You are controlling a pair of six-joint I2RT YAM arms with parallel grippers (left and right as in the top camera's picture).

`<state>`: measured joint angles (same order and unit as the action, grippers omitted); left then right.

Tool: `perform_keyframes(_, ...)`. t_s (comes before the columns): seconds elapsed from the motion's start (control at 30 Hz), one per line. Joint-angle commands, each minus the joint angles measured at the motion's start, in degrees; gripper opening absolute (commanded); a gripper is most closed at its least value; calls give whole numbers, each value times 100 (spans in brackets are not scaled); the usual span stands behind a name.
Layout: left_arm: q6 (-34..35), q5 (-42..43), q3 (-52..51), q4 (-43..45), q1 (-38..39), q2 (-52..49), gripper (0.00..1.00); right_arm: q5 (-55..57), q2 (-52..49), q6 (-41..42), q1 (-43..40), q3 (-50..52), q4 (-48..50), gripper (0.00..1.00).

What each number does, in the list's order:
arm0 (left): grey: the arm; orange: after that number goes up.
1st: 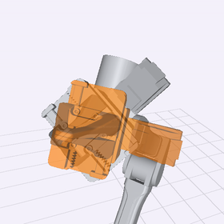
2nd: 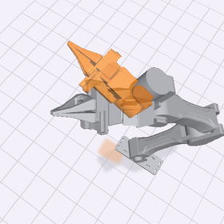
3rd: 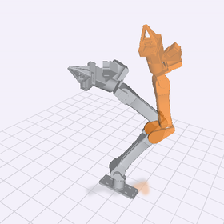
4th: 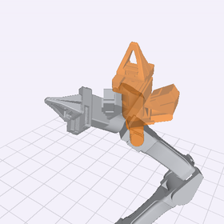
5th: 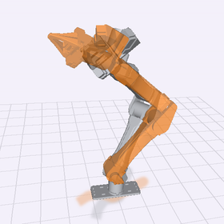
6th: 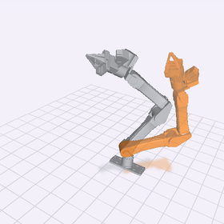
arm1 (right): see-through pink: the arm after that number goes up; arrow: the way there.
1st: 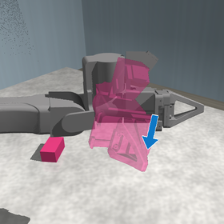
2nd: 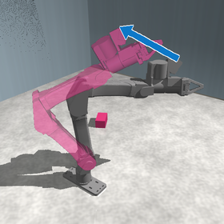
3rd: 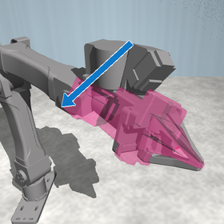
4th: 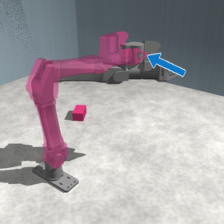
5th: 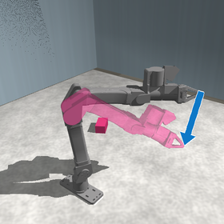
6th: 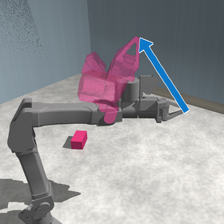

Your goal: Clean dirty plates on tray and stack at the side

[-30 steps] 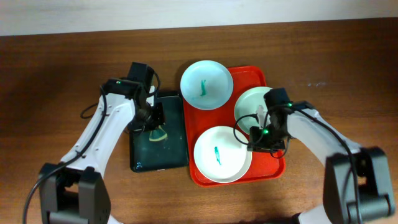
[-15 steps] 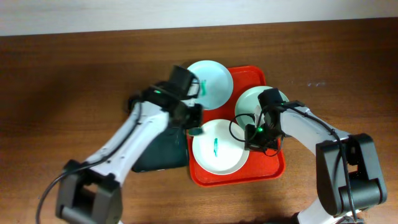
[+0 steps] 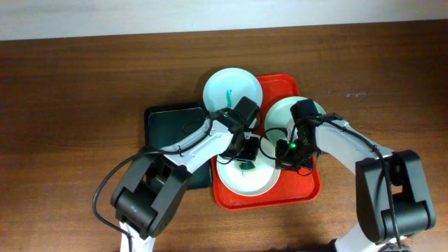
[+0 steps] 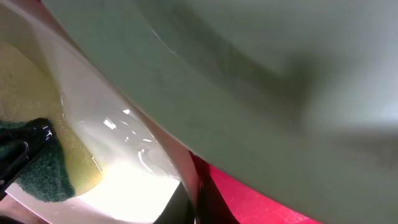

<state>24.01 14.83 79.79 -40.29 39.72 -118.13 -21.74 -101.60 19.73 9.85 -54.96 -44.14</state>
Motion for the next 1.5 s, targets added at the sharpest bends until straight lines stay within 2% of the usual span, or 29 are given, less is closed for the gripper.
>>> perform_keyframes(0.0,341,-1244,22,-638,-81,-389,0,446,-164,155,33,33,0,5)
perform_keyframes(0.13,339,-2070,122,-1137,-144,-389,0,444,-164,155,33,33,2,4)
perform_keyframes(0.23,334,-1821,122,-1108,-144,-389,0,446,-164,157,33,33,4,4)
perform_keyframes(0.47,4,1333,83,-313,28,-400,0,446,-164,157,33,33,2,5)
perform_keyframes(0.53,-52,1639,83,-234,144,-400,0,444,-164,155,33,33,2,4)
perform_keyframes(0.73,-177,1443,83,-507,358,-400,0,444,-164,157,33,33,0,5)
perform_keyframes(1.0,385,-713,96,-1110,-208,-400,0,444,-164,157,33,33,2,5)
perform_keyframes(1.13,382,-1329,157,-1257,-468,-400,0,444,-164,155,33,33,2,4)
perform_keyframes(1.37,487,-1220,190,-1078,-426,-400,0,446,-164,155,33,33,2,5)
perform_keyframes(1.47,485,-564,190,-570,-337,-402,0,446,-164,155,33,33,2,5)
